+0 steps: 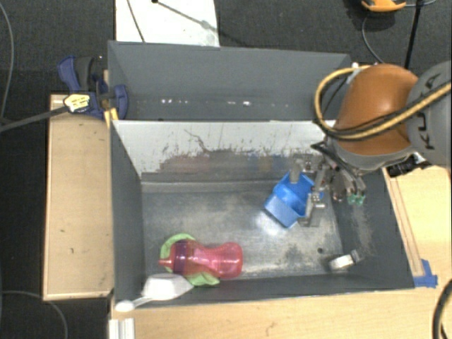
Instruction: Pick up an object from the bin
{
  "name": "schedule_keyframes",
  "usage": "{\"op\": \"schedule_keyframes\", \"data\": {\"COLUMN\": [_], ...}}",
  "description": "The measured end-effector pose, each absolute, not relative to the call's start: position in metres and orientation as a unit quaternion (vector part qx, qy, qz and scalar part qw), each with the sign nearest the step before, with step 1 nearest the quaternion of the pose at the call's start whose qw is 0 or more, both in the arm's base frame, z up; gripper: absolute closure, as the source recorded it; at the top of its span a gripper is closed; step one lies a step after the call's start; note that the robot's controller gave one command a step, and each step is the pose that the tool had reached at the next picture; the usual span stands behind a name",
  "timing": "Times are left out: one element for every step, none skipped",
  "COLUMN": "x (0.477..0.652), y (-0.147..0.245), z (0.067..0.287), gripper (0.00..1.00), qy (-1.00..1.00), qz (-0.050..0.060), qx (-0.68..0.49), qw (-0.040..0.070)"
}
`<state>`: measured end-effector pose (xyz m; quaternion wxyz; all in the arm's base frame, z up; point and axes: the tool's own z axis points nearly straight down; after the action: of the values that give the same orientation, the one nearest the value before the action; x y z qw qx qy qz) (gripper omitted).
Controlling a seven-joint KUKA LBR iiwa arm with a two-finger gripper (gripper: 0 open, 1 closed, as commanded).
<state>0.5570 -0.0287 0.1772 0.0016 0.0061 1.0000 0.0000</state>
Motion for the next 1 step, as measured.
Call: {"op": "schedule_keyframes", "data": {"x": [0.5532], "y": [-0.0743], "z": [0.1246], "gripper": [0.0], "qy": [0.991], "qz": [0.0], "qx": [-0.131], "qw": [0.005]}}
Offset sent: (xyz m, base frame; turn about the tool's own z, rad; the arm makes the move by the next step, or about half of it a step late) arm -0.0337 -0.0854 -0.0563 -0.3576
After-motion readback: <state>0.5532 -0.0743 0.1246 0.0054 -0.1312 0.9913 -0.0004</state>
